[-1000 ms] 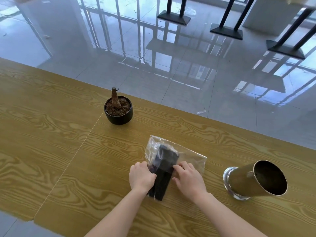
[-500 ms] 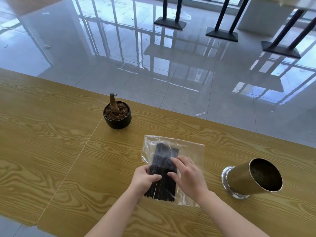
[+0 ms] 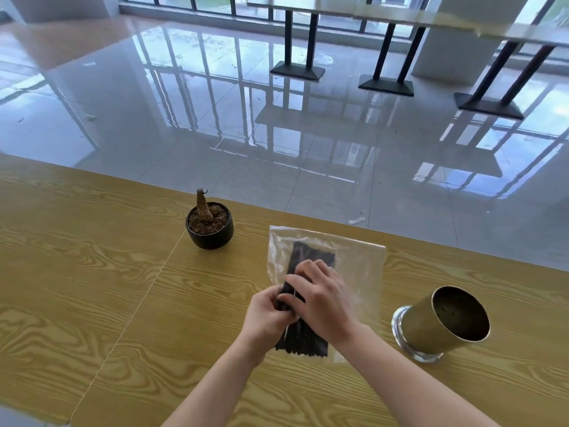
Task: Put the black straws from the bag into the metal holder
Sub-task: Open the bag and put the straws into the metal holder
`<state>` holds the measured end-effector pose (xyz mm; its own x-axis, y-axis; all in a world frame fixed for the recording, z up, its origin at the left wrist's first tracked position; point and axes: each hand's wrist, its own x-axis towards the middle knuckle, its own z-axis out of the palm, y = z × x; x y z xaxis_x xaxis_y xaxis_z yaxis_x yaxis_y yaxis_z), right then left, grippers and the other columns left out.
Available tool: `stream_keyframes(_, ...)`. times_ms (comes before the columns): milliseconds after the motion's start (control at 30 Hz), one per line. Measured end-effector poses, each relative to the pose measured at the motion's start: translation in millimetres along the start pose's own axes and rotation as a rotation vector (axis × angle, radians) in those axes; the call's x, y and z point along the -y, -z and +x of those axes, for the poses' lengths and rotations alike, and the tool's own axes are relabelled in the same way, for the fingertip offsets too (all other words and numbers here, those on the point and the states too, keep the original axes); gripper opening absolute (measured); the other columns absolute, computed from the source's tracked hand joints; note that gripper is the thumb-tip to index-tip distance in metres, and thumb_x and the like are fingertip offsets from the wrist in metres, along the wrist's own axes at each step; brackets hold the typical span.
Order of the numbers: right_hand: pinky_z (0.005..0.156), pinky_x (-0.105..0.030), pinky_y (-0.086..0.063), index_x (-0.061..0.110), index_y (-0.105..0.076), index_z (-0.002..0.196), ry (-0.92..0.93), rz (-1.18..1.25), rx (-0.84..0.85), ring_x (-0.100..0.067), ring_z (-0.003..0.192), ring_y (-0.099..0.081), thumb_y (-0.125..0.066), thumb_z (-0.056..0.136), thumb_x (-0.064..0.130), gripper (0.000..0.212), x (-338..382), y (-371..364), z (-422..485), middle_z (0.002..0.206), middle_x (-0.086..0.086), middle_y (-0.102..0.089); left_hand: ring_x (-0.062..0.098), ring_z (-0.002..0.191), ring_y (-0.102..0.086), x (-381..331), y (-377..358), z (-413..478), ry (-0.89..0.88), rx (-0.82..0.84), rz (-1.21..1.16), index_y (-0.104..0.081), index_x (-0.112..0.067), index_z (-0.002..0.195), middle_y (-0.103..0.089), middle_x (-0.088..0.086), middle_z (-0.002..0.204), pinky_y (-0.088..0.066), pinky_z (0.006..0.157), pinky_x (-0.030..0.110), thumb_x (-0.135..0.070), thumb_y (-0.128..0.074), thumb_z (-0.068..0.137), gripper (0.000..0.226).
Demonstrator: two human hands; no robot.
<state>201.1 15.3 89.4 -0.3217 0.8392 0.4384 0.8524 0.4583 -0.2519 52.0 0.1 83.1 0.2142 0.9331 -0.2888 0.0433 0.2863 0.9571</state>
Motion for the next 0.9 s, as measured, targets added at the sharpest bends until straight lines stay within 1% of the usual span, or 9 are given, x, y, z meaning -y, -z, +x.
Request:
stream_keyframes(167, 0.067, -0.039, -0.049, 0.014, -0.069, 0.076, 0.055, 0.004, -0.108, -0.019, 0.077, -0.055, -0.069, 0.091, 0.019, 0.016, 3, 6, 2, 0.083, 0.002, -0.061, 0.024, 0.066, -0.058, -8, -3, -7, -0.017, -0.002, 0.014, -0.063, 0.001, 0.08, -0.062, 0.015, 0.071, -0.047, 0.061, 0.039, 0.005, -0.071, 0.074, 0.011)
stream_keyframes(233, 0.069, -0.036, -0.05, 0.014, -0.069, 0.08, 0.047, 0.072, -0.113, -0.018, 0.079, -0.056, -0.071, 0.09, 0.025, 0.014, 6, 12, 3, 0.084, 0.002, -0.062, 0.02, 0.065, -0.059, -13, -5, -12, -0.037, -0.007, 0.03, -0.064, -0.001, 0.079, -0.064, 0.011, 0.07, -0.047, 0.058, 0.031, 0.003, -0.071, 0.074, 0.01)
stream_keyframes(333, 0.074, -0.027, -0.048, 0.017, -0.067, 0.096, -0.005, 0.13, -0.038, -0.014, 0.082, -0.056, -0.068, 0.089, 0.046, 0.03, 16, 22, 8, 0.089, 0.005, -0.063, 0.009, 0.062, -0.063, -19, -9, -17, -0.049, -0.028, 0.072, -0.067, -0.012, 0.074, -0.068, -0.001, 0.067, -0.047, 0.054, 0.02, -0.006, -0.072, 0.073, 0.008)
stream_keyframes(467, 0.064, -0.03, -0.051, 0.017, -0.066, 0.085, -0.051, 0.16, -0.083, -0.012, 0.075, -0.056, -0.067, 0.091, 0.023, 0.009, 26, 30, 12, 0.08, 0.006, -0.061, 0.009, 0.053, -0.051, -21, -11, -22, -0.041, -0.041, 0.045, -0.063, -0.02, 0.063, -0.06, -0.003, 0.057, -0.041, 0.05, 0.02, -0.005, -0.078, 0.07, 0.023)
stream_keyframes(533, 0.063, -0.029, -0.051, 0.014, -0.067, 0.081, -0.081, 0.246, -0.082, -0.012, 0.073, -0.057, -0.066, 0.092, 0.014, 0.011, 24, 34, 15, 0.078, 0.005, -0.063, 0.018, 0.062, -0.057, -24, -7, -25, -0.034, -0.02, -0.017, -0.067, -0.011, 0.073, -0.064, 0.008, 0.067, -0.048, 0.057, 0.031, -0.002, -0.078, 0.071, 0.014)
stream_keyframes(600, 0.066, -0.024, -0.051, 0.012, -0.07, 0.08, -0.176, 0.381, -0.119, -0.009, 0.072, -0.06, -0.068, 0.091, 0.009, 0.011, 14, 40, 19, 0.077, 0.004, -0.067, 0.028, 0.073, -0.065, -26, 0, -27, -0.019, -0.002, -0.094, -0.072, -0.005, 0.089, -0.072, 0.017, 0.082, -0.054, 0.069, 0.041, 0.001, -0.077, 0.072, 0.019)
stream_keyframes(667, 0.068, -0.02, -0.053, 0.014, -0.075, 0.084, -0.344, 0.516, -0.182, -0.006, 0.072, -0.065, -0.072, 0.089, 0.008, 0.008, 0, 46, 24, 0.078, 0.005, -0.073, 0.032, 0.082, -0.072, -27, 5, -28, 0.023, 0.005, -0.158, -0.075, -0.006, 0.097, -0.076, 0.021, 0.094, -0.059, 0.075, 0.042, 0.005, -0.076, 0.072, 0.028)
stream_keyframes(733, 0.066, -0.025, -0.058, 0.019, -0.077, 0.089, -0.454, 0.633, -0.188, -0.007, 0.07, -0.069, -0.076, 0.087, 0.011, 0.009, -10, 50, 23, 0.078, 0.009, -0.075, 0.032, 0.086, -0.073, -31, 8, -29, 0.051, 0.024, -0.187, -0.075, -0.007, 0.101, -0.076, 0.022, 0.097, -0.059, 0.073, 0.04, 0.008, -0.075, 0.072, 0.032)
stream_keyframes(900, 0.066, -0.037, -0.061, 0.035, -0.074, 0.087, -0.465, 0.836, -0.133, -0.014, 0.071, -0.071, -0.077, 0.086, 0.017, 0.018, -8, 59, 22, 0.082, 0.009, -0.077, 0.035, 0.089, -0.073, -43, 6, -28, 0.081, 0.109, -0.226, -0.073, -0.009, 0.107, -0.075, 0.022, 0.103, -0.059, 0.075, 0.04, -0.006, -0.083, 0.07, 0.038)
